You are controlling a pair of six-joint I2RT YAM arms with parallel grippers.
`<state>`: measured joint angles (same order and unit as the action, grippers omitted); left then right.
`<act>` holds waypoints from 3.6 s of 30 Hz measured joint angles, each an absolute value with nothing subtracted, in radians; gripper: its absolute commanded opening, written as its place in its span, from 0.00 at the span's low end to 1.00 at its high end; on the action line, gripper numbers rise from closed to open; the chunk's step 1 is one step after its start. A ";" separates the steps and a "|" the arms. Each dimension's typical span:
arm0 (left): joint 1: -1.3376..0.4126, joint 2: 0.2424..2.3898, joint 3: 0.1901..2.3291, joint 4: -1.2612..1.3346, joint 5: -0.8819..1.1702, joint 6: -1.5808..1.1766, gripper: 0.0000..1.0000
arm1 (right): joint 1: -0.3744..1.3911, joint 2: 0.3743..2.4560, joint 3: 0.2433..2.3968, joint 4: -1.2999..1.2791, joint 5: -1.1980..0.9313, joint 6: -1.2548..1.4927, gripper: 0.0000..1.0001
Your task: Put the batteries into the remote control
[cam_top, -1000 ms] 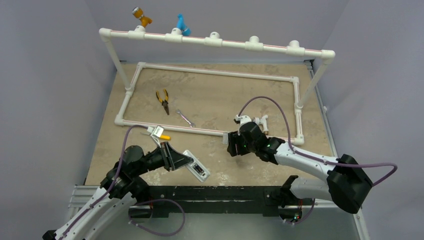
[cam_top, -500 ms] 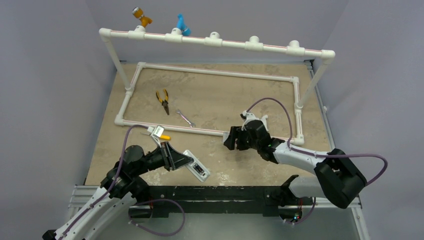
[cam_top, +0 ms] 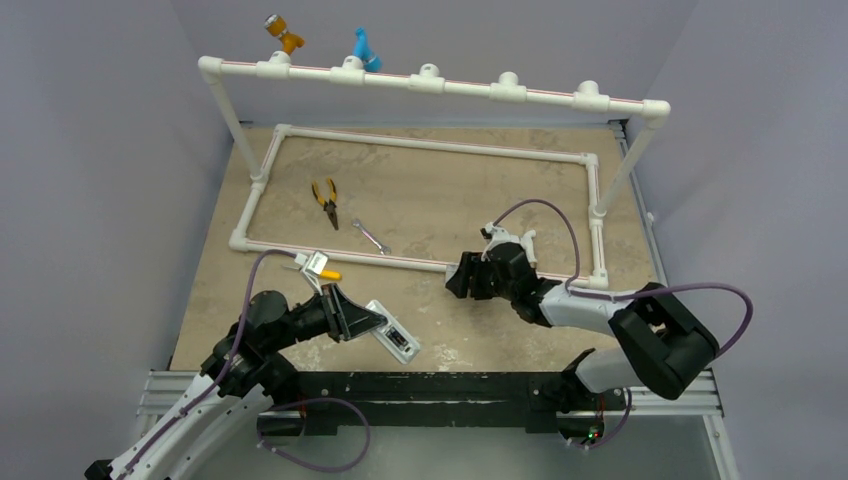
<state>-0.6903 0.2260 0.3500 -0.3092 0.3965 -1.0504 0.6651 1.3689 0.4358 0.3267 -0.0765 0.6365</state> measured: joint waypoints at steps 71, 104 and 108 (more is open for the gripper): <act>-0.690 0.200 0.352 -0.361 0.387 -1.028 0.00 | 0.665 1.539 0.458 0.531 -0.073 0.639 0.11; -0.690 0.222 0.391 -0.376 0.377 -1.003 0.00 | 0.987 1.310 0.736 -0.373 0.245 0.391 0.00; -0.690 0.225 0.393 -0.385 0.373 -1.001 0.00 | 1.081 1.380 0.762 -0.504 0.344 0.428 0.00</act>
<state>-0.6903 0.2249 0.3935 -0.3855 0.3729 -1.0012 1.0813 1.3804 0.7616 -0.5037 0.3435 0.4278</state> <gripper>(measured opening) 0.255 0.008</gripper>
